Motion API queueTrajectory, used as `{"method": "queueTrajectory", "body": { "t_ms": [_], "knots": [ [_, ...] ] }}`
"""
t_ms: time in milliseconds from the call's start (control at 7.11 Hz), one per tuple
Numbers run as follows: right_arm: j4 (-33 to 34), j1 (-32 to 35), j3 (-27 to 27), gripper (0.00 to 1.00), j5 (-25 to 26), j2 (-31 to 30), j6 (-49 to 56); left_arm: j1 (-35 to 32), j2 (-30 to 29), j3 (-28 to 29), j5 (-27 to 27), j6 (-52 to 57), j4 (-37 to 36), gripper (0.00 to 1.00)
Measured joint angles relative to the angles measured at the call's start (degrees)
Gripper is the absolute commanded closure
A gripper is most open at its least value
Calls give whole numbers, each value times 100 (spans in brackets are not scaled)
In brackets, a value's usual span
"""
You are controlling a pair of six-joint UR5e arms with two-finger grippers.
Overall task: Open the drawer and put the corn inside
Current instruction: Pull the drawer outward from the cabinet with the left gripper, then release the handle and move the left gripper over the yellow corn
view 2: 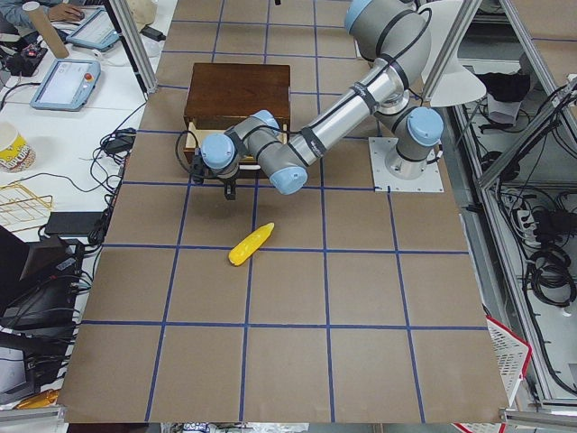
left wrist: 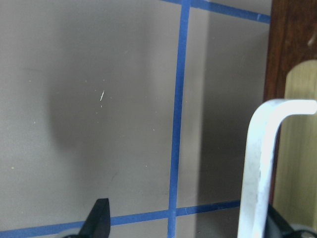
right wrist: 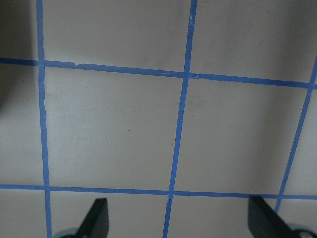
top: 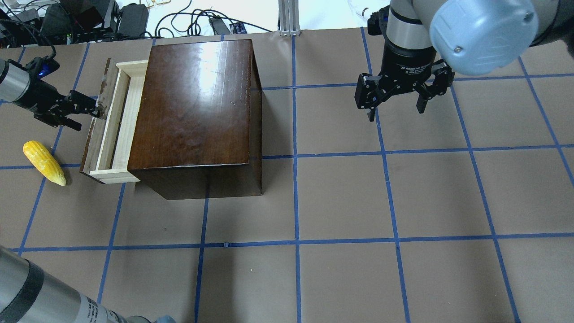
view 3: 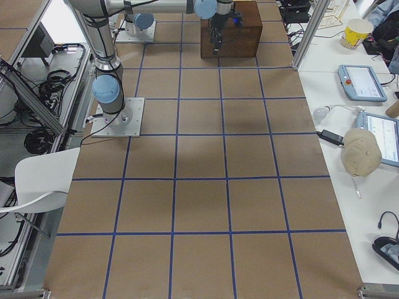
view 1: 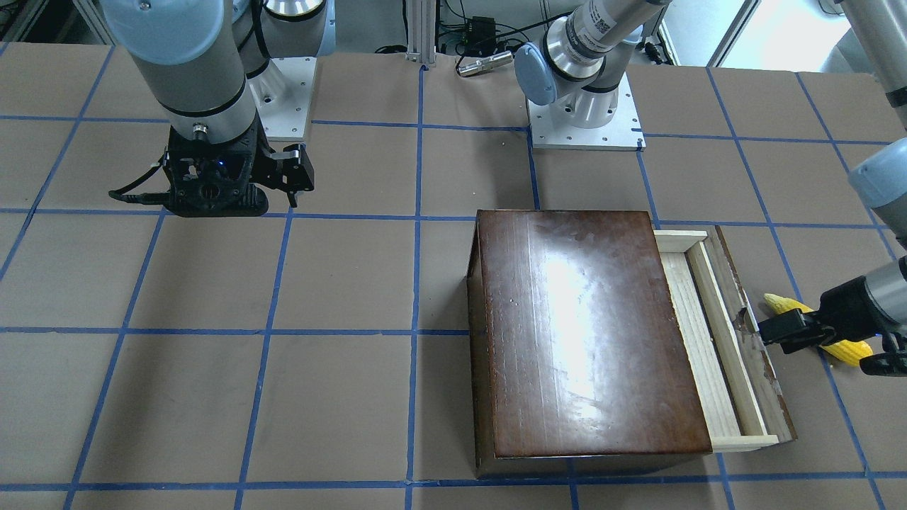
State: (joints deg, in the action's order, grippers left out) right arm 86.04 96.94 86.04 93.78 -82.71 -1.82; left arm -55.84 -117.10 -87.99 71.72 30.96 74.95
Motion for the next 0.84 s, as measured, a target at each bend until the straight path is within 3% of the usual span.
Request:
{"method": "queueTrajectory", "body": {
  "t_ms": [844],
  "knots": [
    [0, 0, 0, 0, 2, 0, -2, 60, 332, 12, 4, -206, -59, 0]
  ]
}}
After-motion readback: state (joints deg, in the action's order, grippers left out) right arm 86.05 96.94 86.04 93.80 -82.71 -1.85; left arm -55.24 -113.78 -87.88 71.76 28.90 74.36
